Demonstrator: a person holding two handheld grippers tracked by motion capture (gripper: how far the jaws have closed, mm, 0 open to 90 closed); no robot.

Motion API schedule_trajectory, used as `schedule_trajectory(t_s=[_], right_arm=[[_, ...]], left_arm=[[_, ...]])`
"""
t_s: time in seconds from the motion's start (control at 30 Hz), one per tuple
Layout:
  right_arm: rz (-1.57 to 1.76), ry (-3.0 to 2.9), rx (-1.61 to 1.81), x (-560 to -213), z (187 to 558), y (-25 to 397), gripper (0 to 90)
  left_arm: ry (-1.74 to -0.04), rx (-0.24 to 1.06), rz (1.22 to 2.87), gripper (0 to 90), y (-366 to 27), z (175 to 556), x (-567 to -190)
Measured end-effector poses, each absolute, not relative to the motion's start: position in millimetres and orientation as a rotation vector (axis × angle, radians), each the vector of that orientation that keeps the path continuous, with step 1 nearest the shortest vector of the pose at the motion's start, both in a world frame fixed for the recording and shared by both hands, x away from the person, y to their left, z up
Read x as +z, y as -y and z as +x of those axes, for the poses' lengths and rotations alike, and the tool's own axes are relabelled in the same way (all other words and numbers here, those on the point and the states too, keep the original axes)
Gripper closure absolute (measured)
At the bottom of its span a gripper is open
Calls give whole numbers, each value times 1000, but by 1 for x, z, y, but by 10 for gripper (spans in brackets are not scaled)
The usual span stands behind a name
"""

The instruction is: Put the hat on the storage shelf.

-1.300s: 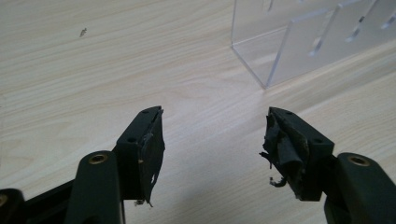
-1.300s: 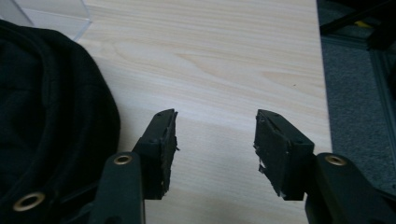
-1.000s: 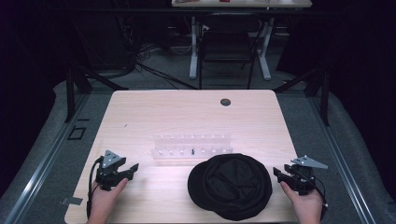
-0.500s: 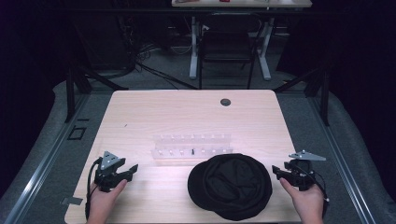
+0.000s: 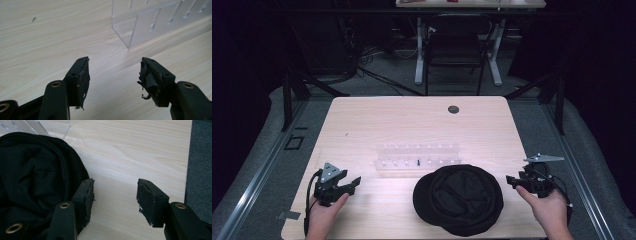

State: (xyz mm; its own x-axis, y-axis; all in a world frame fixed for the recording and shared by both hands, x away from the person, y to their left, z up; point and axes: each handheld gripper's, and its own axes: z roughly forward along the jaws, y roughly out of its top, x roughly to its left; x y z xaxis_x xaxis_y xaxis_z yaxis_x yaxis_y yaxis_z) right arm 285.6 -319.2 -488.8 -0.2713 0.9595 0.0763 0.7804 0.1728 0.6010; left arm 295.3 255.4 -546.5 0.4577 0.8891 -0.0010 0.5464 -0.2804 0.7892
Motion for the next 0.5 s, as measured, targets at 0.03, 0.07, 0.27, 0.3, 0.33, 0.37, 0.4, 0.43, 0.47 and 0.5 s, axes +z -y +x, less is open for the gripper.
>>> schedule_trajectory(t_s=[0.03,0.07,0.27,0.3,0.33,0.37,0.4,0.43,0.47,0.5], right_arm=[[1663,-2137,781,-488,287,318,472],[1666,-2147,785,-488,288,318,478],[1714,-2218,760,-486,298,316,491],[1725,-2230,749,-486,299,316,494],[1724,-2244,740,-486,300,315,495],[1724,-2244,740,-486,300,315,495],[1725,-2260,727,-486,303,313,489],[1721,-2261,725,-487,304,313,477],[1724,-2263,724,-487,304,312,468],[1726,-2264,727,-487,305,311,462]], left_arm=[[-1197,585,1963,407,-255,295,-547],[-1198,583,1963,407,-255,295,-547],[-1204,580,1960,407,-256,296,-548],[-1204,578,1962,407,-256,296,-548],[-1204,577,1962,407,-256,296,-548],[-1204,577,1962,407,-256,296,-548],[-1203,576,1962,407,-256,296,-548],[-1203,575,1962,407,-256,296,-548],[-1201,576,1963,407,-255,296,-548],[-1202,572,1964,407,-255,295,-548]])
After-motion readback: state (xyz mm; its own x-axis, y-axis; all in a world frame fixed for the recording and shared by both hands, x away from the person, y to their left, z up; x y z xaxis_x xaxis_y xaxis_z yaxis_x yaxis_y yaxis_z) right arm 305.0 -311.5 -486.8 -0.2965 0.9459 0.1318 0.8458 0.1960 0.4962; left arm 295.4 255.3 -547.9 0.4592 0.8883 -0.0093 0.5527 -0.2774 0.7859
